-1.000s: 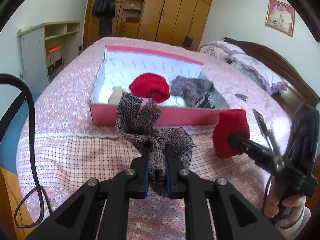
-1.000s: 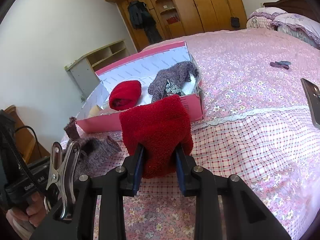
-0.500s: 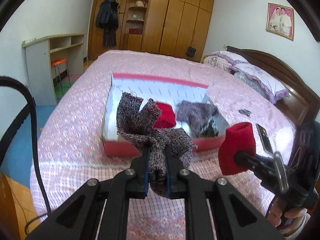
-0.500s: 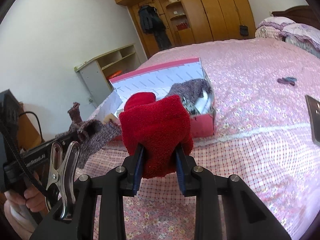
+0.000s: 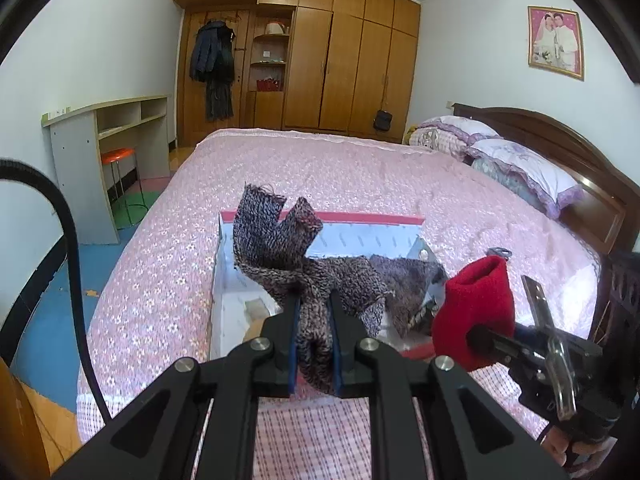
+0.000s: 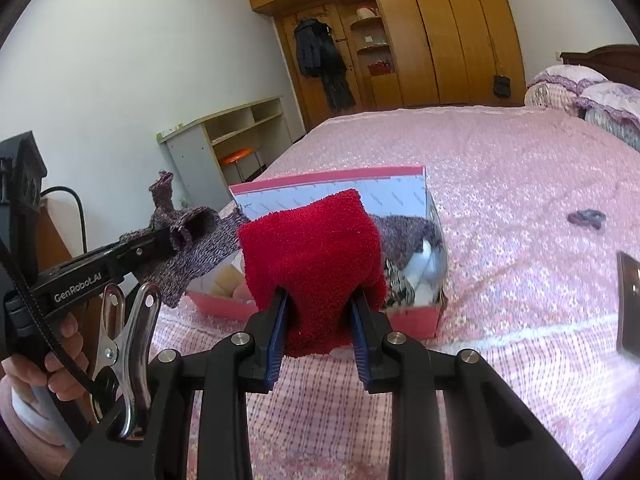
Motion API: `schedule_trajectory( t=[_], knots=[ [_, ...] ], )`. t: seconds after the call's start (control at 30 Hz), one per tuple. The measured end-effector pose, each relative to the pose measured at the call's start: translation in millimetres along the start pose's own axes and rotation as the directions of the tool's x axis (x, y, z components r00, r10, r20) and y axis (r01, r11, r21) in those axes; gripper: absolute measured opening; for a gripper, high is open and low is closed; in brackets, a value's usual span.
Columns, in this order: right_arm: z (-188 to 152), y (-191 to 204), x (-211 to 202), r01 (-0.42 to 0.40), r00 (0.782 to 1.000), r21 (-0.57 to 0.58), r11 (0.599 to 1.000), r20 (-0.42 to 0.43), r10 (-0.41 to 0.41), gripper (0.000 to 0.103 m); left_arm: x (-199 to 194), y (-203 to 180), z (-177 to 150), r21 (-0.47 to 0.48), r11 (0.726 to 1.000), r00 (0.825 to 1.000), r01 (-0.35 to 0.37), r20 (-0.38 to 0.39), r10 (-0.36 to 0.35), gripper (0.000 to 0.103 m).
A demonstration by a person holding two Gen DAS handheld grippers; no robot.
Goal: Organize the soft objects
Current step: 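Carry the fuzzy sock and red sock over the box with both grippers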
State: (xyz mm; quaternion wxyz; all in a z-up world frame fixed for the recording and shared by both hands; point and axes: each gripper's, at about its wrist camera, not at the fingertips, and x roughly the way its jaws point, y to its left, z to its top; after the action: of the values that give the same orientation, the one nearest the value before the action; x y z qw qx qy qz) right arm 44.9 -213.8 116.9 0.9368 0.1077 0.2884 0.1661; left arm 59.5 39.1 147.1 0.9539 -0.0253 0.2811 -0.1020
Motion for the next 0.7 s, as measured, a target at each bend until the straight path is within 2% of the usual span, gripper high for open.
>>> schedule_trajectory(
  t=[0.3,0.7],
  knots=[
    [16,3,20,0.008,1.000,-0.022,1.000,-0.005,-0.008,0.030,28,3,13,-0.006,1.000,1.000,-0.028,-0.011,0.028,0.012],
    [27,1,59,0.047,0.998,-0.057,0.997,-0.039,-0.050,0.030,86,3,24,-0.009,0.995,0.994,-0.101,-0.049,0.101,0.012]
  ],
)
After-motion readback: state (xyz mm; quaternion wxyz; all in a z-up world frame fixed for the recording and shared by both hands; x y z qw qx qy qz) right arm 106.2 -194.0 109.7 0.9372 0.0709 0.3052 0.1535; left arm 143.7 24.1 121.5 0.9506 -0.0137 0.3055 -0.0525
